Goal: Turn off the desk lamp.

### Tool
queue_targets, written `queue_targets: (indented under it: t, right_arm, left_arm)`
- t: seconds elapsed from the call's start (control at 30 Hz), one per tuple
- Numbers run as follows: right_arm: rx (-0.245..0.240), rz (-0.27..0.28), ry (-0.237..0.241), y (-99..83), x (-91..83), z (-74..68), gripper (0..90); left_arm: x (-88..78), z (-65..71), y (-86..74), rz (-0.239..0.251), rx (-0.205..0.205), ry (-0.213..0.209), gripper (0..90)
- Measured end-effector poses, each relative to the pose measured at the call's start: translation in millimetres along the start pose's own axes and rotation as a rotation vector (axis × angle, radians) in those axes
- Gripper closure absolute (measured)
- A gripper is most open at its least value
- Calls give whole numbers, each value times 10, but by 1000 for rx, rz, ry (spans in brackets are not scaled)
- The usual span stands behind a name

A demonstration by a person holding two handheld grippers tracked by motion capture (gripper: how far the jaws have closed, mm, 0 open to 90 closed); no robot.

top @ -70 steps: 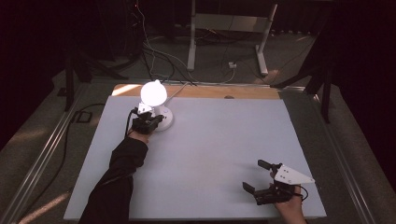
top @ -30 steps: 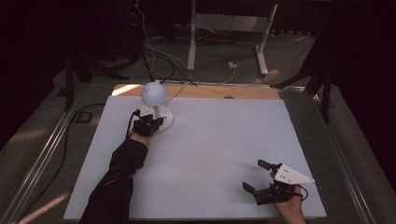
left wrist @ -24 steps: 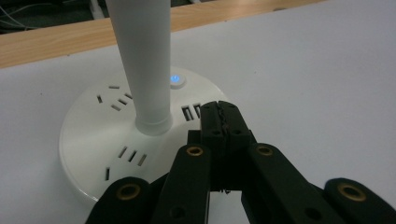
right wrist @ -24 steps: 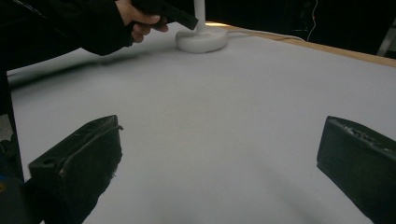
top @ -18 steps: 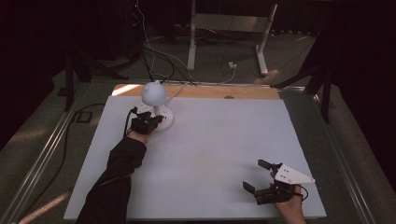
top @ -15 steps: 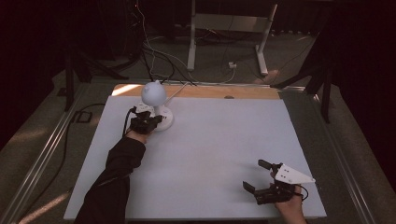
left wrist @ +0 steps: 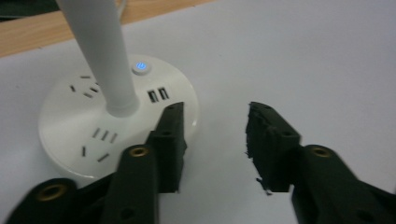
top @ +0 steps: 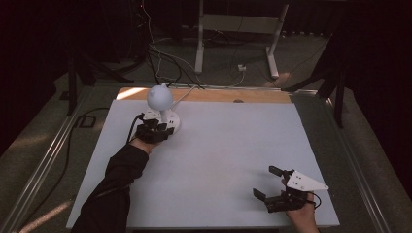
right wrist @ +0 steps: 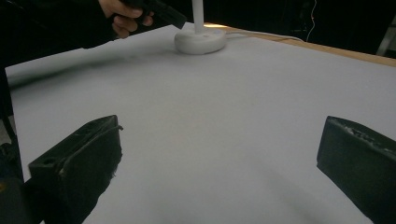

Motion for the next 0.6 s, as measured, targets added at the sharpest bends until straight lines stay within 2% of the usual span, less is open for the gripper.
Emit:
queue_targets:
  t: [0.07,0.1,0.13,0.2,0.3,0.43,0.5,0.6]
  right_arm:
    - [-1,0,0,0,0,1,0]
    - [0,0,0,0,2,1,0]
    - [0,0,0,0,2,1,0]
    - [-1,-2,0,-3,5,0,0]
    - [-2,-2,1,0,6,-3,0]
    - [-2,-1,0,1,4,0,0]
    - [-2,0,1,3,5,1,0]
    - [-4,2,2,7,4,-3,0]
  left_arm:
    - [-29,26,-18,-8,-7,-19,546]
    - [-41,31,-30,-18,-4,-18,451]
    - [-55,35,-40,-23,-2,-18,451]
    - [-81,34,-54,-32,-9,-17,379]
    - [-127,45,-87,-57,1,-15,227]
    - [-191,71,-137,-96,-5,-38,74]
    - [-224,85,-161,-101,-11,-51,19]
    - [-292,94,-195,-93,-4,-59,5]
Point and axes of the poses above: each handheld gripper's, and its own axes: x roughly forward along the jaws, y roughly out of its top, z roughly to its right, the point moved 10 cm from there along x, roughly forward along the jaws, and after that the axes turned 11 degrees about -x, right-handed, at the moved point
